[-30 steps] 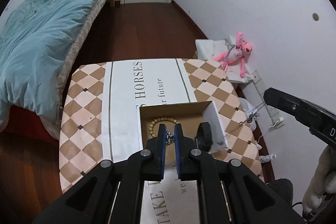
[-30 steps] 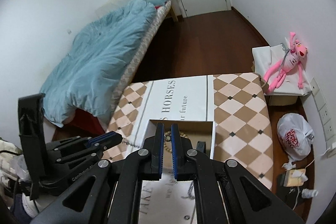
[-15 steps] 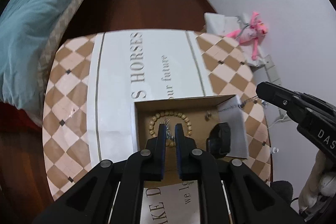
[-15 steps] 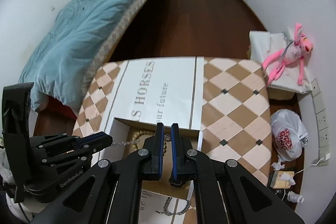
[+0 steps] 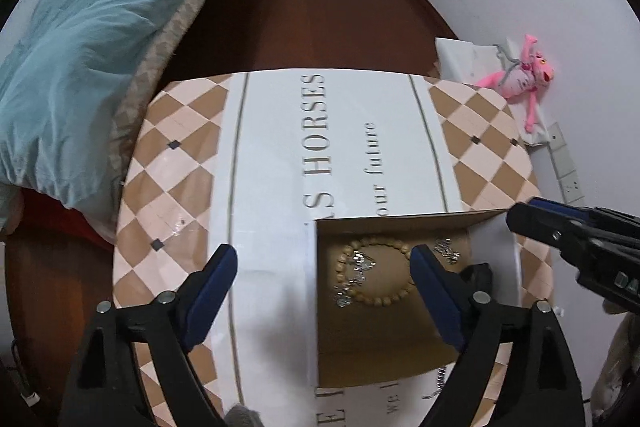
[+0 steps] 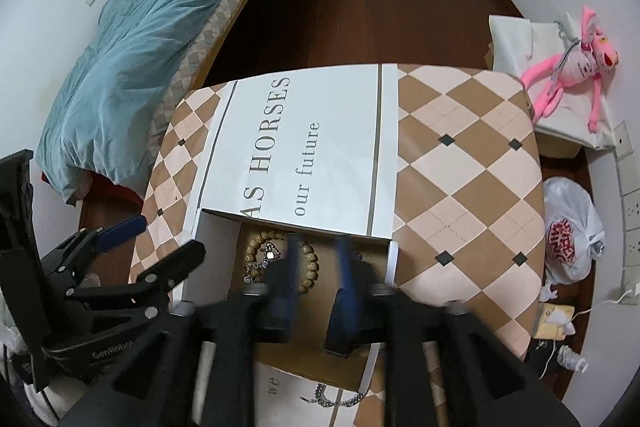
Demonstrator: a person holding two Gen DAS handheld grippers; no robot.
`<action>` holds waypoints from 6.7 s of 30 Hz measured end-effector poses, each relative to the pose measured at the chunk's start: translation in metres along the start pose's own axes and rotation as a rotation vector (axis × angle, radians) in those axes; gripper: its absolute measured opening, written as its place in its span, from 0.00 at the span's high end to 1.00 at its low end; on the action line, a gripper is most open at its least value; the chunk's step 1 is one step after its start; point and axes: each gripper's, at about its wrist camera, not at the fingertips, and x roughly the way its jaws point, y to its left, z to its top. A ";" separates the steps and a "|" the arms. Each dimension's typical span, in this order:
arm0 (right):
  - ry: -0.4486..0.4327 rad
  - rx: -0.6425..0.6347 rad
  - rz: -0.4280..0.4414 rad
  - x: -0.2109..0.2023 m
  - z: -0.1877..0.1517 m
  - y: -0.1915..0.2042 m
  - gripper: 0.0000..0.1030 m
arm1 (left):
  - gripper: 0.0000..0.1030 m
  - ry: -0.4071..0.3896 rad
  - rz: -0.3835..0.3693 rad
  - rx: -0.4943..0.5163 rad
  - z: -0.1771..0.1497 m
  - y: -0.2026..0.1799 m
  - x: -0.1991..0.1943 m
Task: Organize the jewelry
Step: 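Carry both chains into the white box and open both grippers, then lift both grippers away from the box, then grasp a small black ring with the right gripper, then grasp another black ring with the left gripper while the right gripper holds its ring, then lower both rings into the white box and open both grippers, then lift both grippers away from the box, then grasp the thick silver chain bracelet with the right gripper while the left gripper grasps the small silver charm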
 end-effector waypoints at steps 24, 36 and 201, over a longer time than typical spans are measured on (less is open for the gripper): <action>-0.078 0.016 -0.344 -0.018 -0.085 0.001 0.03 | 0.02 -0.102 0.107 -0.012 -0.054 0.000 -0.027; -0.252 0.023 -0.388 -0.094 -0.121 0.027 0.03 | 0.02 -0.227 0.111 -0.021 -0.081 -0.008 -0.099; -0.084 0.037 -0.361 0.054 -0.184 -0.021 0.57 | 0.06 0.001 0.159 -0.014 -0.156 -0.008 0.021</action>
